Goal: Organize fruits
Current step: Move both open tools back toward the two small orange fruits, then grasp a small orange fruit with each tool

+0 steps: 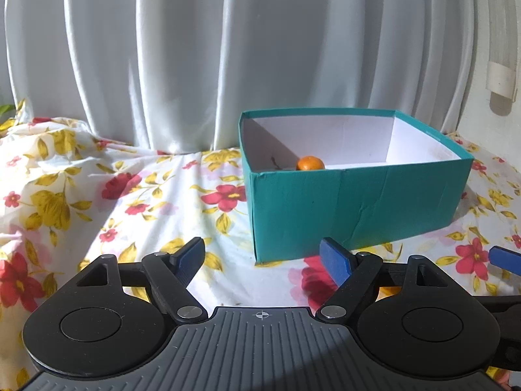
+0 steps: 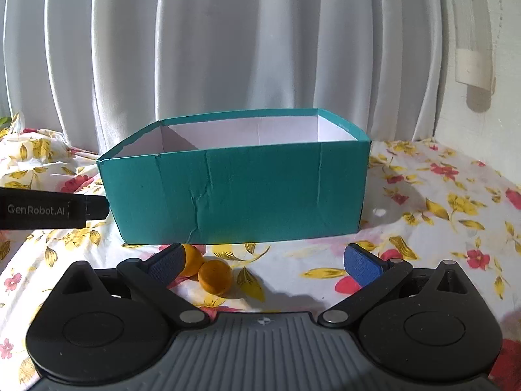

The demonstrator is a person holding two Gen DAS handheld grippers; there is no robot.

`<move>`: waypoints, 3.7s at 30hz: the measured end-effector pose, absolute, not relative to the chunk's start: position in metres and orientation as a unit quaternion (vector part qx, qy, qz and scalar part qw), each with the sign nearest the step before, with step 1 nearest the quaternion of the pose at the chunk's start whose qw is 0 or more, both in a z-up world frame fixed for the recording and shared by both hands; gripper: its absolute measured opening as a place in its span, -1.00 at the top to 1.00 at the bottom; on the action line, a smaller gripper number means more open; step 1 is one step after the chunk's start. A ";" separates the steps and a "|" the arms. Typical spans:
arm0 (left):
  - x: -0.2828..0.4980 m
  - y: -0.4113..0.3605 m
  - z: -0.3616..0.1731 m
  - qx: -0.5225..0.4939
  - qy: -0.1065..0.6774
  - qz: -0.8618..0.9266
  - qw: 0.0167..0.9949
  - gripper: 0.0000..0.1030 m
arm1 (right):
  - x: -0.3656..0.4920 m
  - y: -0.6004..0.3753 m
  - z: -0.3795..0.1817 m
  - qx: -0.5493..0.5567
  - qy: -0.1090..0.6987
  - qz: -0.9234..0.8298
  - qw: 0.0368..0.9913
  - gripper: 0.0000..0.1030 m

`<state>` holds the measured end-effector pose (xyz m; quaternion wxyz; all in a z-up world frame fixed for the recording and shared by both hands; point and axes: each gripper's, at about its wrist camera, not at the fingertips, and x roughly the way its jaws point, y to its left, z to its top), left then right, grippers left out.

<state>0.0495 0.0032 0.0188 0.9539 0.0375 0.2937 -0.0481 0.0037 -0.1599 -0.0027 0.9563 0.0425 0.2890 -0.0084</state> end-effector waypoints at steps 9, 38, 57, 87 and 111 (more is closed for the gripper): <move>0.038 0.007 0.009 0.031 0.312 -0.038 0.949 -0.57 | 0.007 -0.148 -0.020 0.013 0.319 -0.008 0.948 -0.56; 0.045 0.007 -0.006 0.035 0.346 -0.054 0.936 -0.56 | 0.028 -0.133 -0.035 0.015 0.369 0.031 0.929 0.19; 0.048 0.004 -0.010 0.038 0.360 -0.055 0.931 -0.54 | 0.028 -0.132 -0.035 0.005 0.367 0.037 0.929 0.21; 0.067 -0.018 -0.011 0.058 0.367 -0.109 0.922 -0.47 | 0.037 -0.134 -0.034 -0.006 0.371 0.044 0.928 0.26; 0.105 -0.053 -0.023 0.044 0.393 -0.163 0.904 -0.16 | 0.061 -0.153 -0.038 -0.025 0.363 0.060 0.930 0.27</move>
